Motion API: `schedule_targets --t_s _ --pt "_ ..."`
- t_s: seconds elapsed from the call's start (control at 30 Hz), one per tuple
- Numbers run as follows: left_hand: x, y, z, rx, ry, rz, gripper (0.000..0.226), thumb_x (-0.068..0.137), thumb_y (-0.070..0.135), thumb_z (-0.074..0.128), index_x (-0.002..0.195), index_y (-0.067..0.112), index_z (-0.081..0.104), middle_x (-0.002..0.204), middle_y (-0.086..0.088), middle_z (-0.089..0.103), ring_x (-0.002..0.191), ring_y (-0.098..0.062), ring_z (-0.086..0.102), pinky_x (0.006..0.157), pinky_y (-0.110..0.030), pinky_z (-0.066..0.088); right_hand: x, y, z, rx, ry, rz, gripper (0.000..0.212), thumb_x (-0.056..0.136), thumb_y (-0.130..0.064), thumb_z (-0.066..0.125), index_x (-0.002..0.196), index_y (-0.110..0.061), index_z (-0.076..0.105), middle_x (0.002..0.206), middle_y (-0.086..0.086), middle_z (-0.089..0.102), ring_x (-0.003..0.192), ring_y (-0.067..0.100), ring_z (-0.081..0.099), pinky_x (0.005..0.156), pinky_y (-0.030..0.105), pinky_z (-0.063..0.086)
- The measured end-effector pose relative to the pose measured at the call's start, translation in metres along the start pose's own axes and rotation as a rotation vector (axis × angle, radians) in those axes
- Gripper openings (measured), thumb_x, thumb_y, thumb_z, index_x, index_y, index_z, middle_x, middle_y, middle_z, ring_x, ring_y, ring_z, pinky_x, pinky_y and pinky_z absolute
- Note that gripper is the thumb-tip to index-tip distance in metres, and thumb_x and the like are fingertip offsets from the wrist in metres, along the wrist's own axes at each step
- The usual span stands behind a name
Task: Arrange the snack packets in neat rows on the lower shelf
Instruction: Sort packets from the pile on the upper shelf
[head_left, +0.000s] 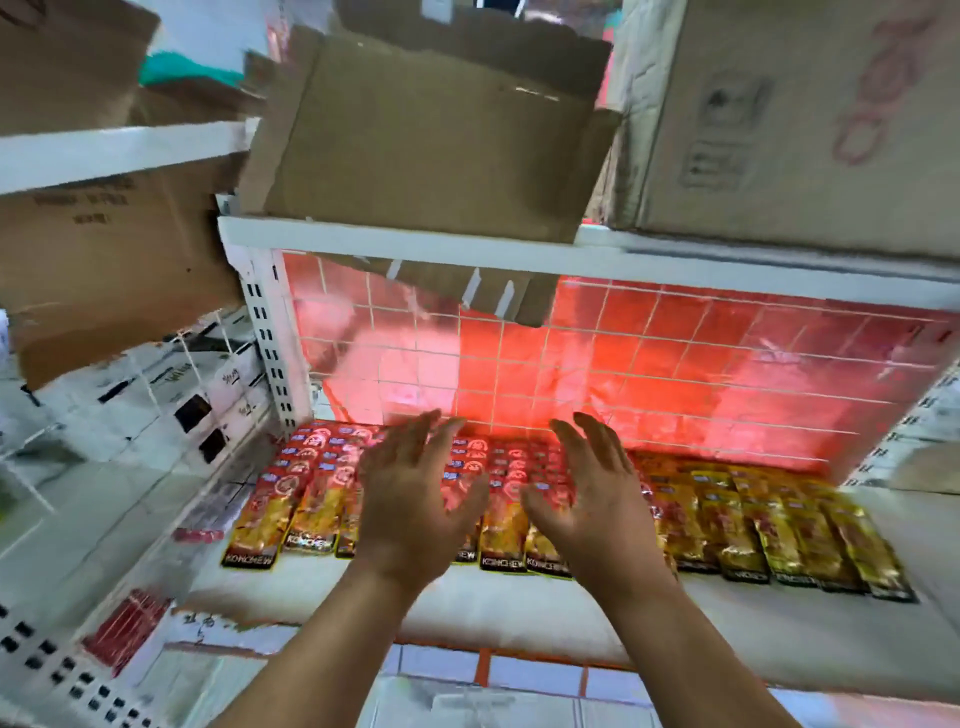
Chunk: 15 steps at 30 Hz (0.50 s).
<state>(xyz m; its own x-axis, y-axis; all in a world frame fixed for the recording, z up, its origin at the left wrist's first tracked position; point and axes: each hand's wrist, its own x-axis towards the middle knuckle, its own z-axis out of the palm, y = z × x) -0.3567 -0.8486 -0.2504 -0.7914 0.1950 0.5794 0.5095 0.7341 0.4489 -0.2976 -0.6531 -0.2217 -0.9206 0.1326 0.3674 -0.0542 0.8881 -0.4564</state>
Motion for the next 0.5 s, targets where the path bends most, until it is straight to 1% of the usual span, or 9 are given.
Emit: schedule_targets --t_s 0.1,0.2,0.33,0.4,0.5 --pt "0.01 0.068 0.017 -0.08 0.02 0.059 0.06 0.087 0.051 0.058 0.139 0.022 0.058 0.14 -0.008 0.059 0.13 -0.032 0.052 0.109 -0.05 0.042 -0.012 0.024 -0.06 -0.049 0.084 -0.026 0.075 0.084 -0.065 0.05 0.15 -0.032 0.035 0.158 -0.002 0.03 0.148 0.024 0.025 0.117 0.046 0.034" --pt "0.017 0.143 0.033 -0.152 0.022 0.143 0.061 0.087 0.048 0.06 0.142 0.021 0.057 0.142 -0.01 0.059 0.132 -0.034 0.052 0.108 -0.051 0.043 -0.033 0.052 -0.125 -0.112 0.195 -0.057 0.074 0.084 -0.062 0.05 0.147 -0.024 0.042 0.153 0.003 0.036 0.143 0.027 0.032 0.115 0.046 0.036" --pt "0.028 0.249 0.05 -0.196 0.011 0.276 0.063 0.092 0.055 0.055 0.144 0.021 0.055 0.144 -0.008 0.057 0.135 -0.033 0.051 0.108 -0.051 0.041 -0.06 0.095 -0.22 -0.149 0.339 -0.059 0.075 0.083 -0.059 0.054 0.145 -0.018 0.047 0.15 0.009 0.044 0.14 0.033 0.038 0.113 0.049 0.038" --pt "0.035 0.297 0.058 -0.217 0.0 0.334 0.065 0.092 0.058 0.053 0.145 0.019 0.054 0.144 -0.008 0.057 0.135 -0.034 0.05 0.108 -0.051 0.041 -0.073 0.11 -0.268 -0.209 0.423 -0.074 0.073 0.082 -0.057 0.055 0.143 -0.016 0.05 0.147 0.01 0.047 0.137 0.033 0.041 0.113 0.046 0.037" --pt "0.038 0.378 0.064 -0.264 0.028 0.428 0.065 0.093 0.058 0.052 0.146 0.02 0.051 0.144 -0.007 0.057 0.135 -0.033 0.05 0.111 -0.05 0.04 -0.102 0.135 -0.343 -0.288 0.548 -0.067 0.067 0.08 -0.05 0.057 0.138 -0.017 0.054 0.138 0.006 0.052 0.127 0.028 0.045 0.108 0.037 0.037"
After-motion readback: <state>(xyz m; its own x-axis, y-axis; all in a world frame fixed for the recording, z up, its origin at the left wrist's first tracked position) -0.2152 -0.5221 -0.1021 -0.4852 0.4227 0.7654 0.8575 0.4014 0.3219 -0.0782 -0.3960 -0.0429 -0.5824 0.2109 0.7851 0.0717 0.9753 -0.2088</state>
